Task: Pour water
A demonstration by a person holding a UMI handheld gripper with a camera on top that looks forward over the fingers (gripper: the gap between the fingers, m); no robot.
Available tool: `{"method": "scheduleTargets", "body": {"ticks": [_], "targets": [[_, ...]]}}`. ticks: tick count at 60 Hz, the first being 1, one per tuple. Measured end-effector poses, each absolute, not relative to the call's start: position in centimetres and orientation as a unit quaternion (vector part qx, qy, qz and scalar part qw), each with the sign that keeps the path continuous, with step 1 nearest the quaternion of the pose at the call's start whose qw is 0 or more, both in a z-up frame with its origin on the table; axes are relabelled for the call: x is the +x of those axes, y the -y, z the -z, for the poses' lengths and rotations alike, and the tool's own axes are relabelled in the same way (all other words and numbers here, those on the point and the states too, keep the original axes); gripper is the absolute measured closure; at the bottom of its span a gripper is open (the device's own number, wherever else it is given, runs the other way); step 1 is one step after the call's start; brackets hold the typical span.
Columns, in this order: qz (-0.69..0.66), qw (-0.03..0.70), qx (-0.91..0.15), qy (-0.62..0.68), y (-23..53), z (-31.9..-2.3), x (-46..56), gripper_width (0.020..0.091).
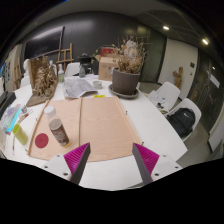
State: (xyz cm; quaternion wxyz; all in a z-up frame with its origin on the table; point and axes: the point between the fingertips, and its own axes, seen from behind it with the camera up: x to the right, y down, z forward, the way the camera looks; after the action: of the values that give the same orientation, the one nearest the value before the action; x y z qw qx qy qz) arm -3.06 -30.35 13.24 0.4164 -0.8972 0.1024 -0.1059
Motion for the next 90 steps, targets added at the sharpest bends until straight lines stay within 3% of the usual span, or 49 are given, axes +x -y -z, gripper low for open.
{"method": "scheduleTargets", "body": {"ticks": [18,39,43,47,52,56,72,77,90], "targets": [[0.047,0.449,-0.892,-0.022,28.5,-10.7,-12.9,0.0243],[0.013,0.518,-0.855,-0.001,18.5,-6.9,-19.7,0.0262],[-0.002,0.528,-0.849,0.001,17.1,-6.5,-20.7,0.0296],[0.004,0.536,-0.844,0.001,15.9,-6.0,-20.8,0.0378],[0.018,0.544,-0.839,-0.001,14.8,-5.5,-20.8,0.0511],[0.026,0.549,-0.835,-0.009,14.2,-5.2,-20.7,0.067],[0.046,0.556,-0.83,-0.01,13.7,-5.6,-20.8,0.0814],[0.074,0.553,-0.83,0.004,13.7,-6.1,-20.6,0.083],[0.156,0.56,-0.813,0.042,13.2,-12.1,-20.6,0.0831]]}}
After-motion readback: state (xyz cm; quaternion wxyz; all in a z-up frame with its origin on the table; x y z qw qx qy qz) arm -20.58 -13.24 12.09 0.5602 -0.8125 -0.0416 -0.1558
